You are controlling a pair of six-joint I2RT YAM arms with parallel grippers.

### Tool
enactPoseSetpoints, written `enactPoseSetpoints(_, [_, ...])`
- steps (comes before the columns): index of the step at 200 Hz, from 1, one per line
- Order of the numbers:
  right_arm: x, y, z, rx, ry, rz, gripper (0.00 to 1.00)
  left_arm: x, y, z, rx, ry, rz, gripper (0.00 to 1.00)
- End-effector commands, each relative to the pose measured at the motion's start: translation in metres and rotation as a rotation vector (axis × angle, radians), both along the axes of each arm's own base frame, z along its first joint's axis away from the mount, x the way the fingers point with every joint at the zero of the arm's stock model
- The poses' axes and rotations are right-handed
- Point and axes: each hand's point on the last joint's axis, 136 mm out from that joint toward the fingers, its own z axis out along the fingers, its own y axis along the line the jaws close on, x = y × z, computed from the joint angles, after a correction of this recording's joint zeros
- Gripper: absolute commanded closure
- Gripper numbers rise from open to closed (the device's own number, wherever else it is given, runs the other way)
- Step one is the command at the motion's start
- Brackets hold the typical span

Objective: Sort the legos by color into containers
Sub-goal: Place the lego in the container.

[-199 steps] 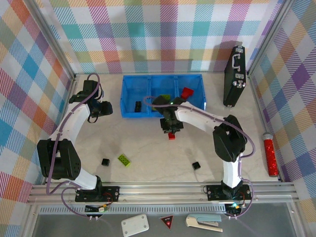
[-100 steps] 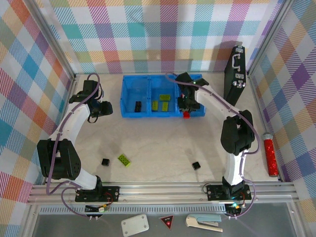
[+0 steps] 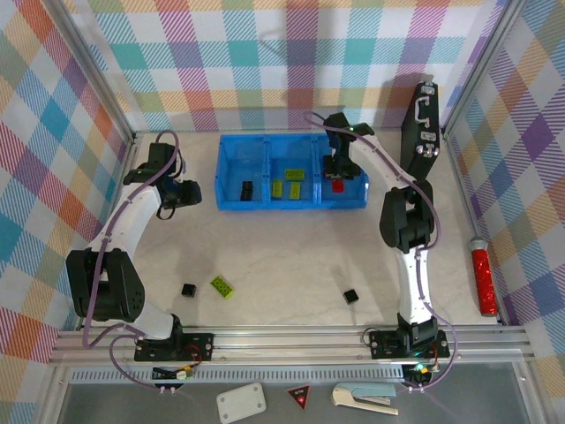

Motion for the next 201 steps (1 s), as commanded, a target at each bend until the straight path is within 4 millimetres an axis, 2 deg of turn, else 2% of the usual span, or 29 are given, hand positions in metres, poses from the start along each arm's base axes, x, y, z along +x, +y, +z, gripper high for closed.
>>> enactPoseSetpoints(1, [0.007,-0.006,-0.005,-0.016,0.018,0.017,0.7,-0.001,0.006,-0.004,0.005,0.006,0.006,0.49])
enactPoseSetpoints(76, [0.033,-0.016,-0.039,-0.006,0.039,0.011,0.69,-0.002,0.007,-0.008,0.007,0.016,0.008,0.49])
enactPoseSetpoints(131, [0.044,-0.015,-0.049,-0.003,0.031,0.022,0.63,-0.002,0.007,-0.009,0.009,0.018,0.005,0.49])
enactPoseSetpoints(162, [0.045,-0.014,-0.037,0.002,0.019,0.023,0.57,-0.002,0.006,-0.009,0.006,0.019,0.005,0.49])
enactPoseSetpoints(201, [0.038,-0.012,-0.004,0.036,-0.01,0.02,0.54,-0.004,0.002,-0.007,-0.018,0.027,-0.002,0.49])
